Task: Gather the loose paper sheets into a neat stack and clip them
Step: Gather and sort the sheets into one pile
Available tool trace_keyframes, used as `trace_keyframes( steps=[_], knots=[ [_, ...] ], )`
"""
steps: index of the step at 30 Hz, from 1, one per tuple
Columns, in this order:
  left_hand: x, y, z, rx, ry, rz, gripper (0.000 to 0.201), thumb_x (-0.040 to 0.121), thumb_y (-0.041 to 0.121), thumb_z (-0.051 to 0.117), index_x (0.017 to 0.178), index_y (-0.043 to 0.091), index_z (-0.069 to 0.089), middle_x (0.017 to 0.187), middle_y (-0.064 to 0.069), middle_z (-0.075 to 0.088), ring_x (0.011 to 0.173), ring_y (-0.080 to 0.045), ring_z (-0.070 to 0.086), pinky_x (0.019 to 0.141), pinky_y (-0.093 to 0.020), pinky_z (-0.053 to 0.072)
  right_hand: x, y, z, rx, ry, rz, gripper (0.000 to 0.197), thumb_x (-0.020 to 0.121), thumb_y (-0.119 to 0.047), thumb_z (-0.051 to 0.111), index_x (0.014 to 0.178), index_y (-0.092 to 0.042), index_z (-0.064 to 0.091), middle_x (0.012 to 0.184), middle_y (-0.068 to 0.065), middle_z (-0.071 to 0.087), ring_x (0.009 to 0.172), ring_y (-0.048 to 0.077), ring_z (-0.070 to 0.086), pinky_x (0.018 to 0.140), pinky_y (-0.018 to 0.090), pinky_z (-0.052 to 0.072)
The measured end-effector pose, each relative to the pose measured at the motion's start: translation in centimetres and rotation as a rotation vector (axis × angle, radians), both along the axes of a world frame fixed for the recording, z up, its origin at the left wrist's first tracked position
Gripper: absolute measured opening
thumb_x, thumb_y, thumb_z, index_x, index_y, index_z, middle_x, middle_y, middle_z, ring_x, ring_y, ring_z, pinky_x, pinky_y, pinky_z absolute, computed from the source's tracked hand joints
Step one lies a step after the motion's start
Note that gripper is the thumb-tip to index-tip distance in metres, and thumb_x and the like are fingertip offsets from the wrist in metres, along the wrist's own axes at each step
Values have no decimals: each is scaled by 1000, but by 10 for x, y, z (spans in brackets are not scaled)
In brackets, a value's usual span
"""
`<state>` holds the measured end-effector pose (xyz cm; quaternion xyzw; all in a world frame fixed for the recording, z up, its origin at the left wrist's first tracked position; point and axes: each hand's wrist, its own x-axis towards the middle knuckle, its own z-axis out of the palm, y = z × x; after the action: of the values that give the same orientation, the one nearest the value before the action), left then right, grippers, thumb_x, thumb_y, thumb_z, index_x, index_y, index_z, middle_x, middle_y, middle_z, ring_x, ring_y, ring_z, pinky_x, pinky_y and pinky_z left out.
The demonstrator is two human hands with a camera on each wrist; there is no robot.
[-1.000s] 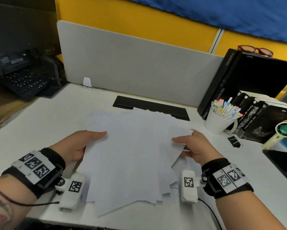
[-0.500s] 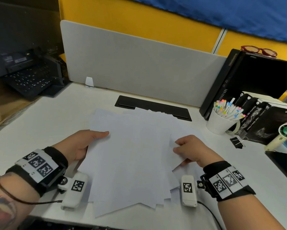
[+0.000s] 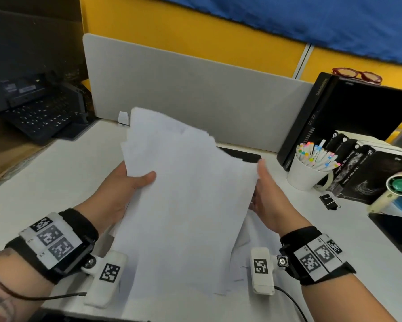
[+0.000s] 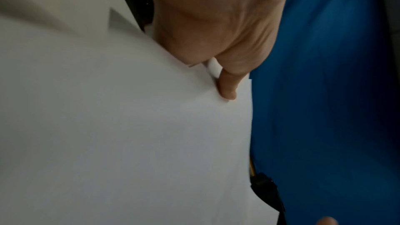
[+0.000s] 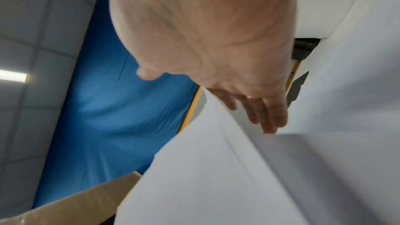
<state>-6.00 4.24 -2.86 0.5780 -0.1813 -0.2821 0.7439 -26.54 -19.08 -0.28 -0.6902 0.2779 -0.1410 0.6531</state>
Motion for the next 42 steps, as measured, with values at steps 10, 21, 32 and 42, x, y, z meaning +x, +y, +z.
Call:
trace_keyframes(
  steps=[10, 21, 32, 42],
  knots=[
    [-8, 12, 51, -270, -189, -137, 33, 85, 10, 60, 110, 22, 77, 112, -4, 78, 97, -19, 76, 76, -28, 61, 2, 25, 36, -98, -530, -103, 68, 69, -11, 85, 132, -14, 60, 125, 6, 71, 118, 25, 67, 95, 40, 55],
    [-11, 20, 68, -347, -309, -221, 60, 58, 45, 95, 110, 21, 79, 117, -8, 77, 104, -23, 75, 83, -31, 60, 0, 44, 65, -165, -642, -85, 64, 68, -6, 86, 127, -11, 62, 119, 10, 72, 112, 27, 69, 89, 41, 57],
    [-27, 23, 91, -249, -540, 32, 48, 85, 19, 69, 132, 22, 60, 124, 7, 74, 113, -13, 71, 87, -23, 59, -13, 79, 95, -413, -738, -149, 47, 82, -14, 81, 124, -15, 60, 116, 6, 72, 107, 25, 70, 89, 44, 58],
    [-27, 22, 84, -150, -507, -41, 44, 85, 15, 73, 128, 20, 63, 119, 1, 76, 111, -25, 72, 89, -42, 59, -6, 71, 85, -275, -597, -134, 20, 79, -2, 78, 94, -11, 68, 90, 7, 72, 80, 21, 69, 71, 38, 57]
  ],
)
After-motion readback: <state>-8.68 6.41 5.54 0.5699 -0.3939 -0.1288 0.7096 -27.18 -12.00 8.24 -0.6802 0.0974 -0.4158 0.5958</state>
